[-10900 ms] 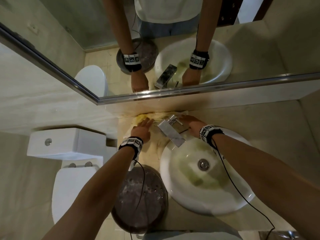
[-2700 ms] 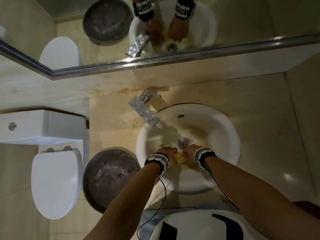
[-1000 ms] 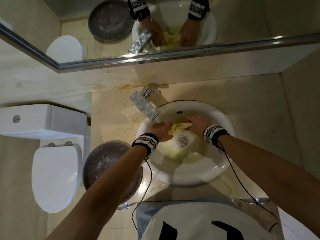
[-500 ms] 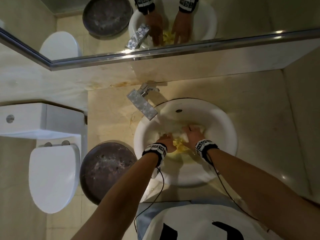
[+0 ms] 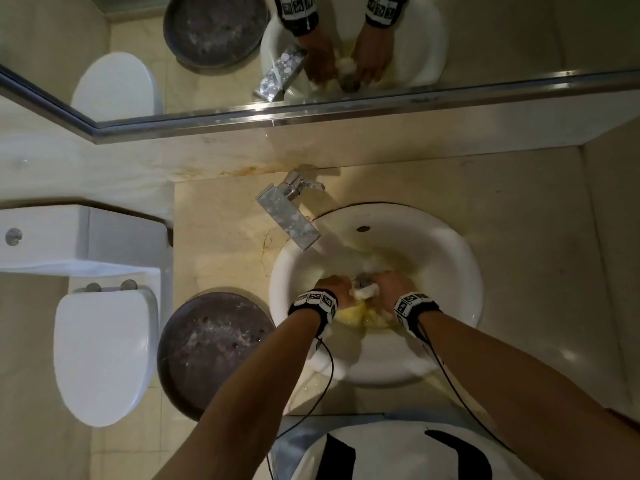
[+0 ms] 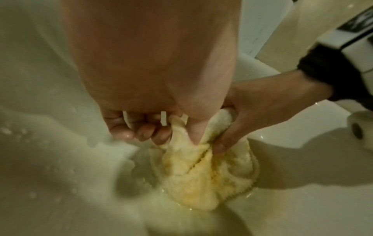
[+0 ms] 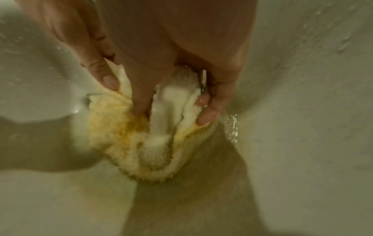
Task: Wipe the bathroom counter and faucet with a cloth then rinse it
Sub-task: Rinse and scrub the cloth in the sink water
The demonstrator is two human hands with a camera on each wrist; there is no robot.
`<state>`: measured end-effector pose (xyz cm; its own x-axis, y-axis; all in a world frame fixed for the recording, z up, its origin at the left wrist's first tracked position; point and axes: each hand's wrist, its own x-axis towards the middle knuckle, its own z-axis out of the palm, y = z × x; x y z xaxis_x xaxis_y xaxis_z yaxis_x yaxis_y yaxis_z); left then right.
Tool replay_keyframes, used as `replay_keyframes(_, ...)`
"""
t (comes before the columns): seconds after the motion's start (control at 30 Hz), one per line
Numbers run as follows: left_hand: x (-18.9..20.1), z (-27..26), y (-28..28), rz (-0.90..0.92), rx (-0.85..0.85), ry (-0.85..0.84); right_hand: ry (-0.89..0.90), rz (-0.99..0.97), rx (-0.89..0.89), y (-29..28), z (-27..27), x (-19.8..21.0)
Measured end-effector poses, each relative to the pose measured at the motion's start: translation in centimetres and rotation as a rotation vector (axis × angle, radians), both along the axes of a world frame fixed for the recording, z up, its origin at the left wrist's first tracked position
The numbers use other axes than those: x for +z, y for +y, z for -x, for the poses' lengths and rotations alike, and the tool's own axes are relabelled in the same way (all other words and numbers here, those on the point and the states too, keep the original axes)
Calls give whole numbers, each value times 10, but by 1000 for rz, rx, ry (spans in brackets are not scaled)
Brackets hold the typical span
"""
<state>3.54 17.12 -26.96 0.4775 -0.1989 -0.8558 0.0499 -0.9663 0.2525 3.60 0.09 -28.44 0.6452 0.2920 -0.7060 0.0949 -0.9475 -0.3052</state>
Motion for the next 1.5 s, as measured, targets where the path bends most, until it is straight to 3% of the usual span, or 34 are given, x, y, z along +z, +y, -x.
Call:
replay_keyframes(0.1,18,-14,8,60,17,-121,-103,22,-43,-2,-13,13)
replay_keyframes(0.3,49,-32,9,237,8,-304,-409,102,88,-12,-33,46)
replay_keyframes(0.37,55,-29,8,229,-28,-285,-377,132,117,-11,-37,53)
replay_keyframes(0.53,44,-6,6,81,-60,-168,-69,226,265,-6,-23,48)
replay_keyframes(0.63,29,12,3,-84,25,-162,-24,171,126,-7,-3,21)
replay_keyframes(0.8,10,25,-7,-57,268,-69,10,59,-112,1,15,-11)
replay_keyframes(1.0,-5,31,-13,71,37,-130,-74,-109,-110,13,19,-29)
replay_keyframes(1.23,-2,23,-7,59,-78,-140,-69,51,-24,17,9,-23)
replay_keyframes(1.37,-3,21,-6,34,90,-49,-22,156,-28,14,0,-19)
replay_keyframes(1.5,-7,19,-9,110,298,93,71,69,-64,11,-4,-23)
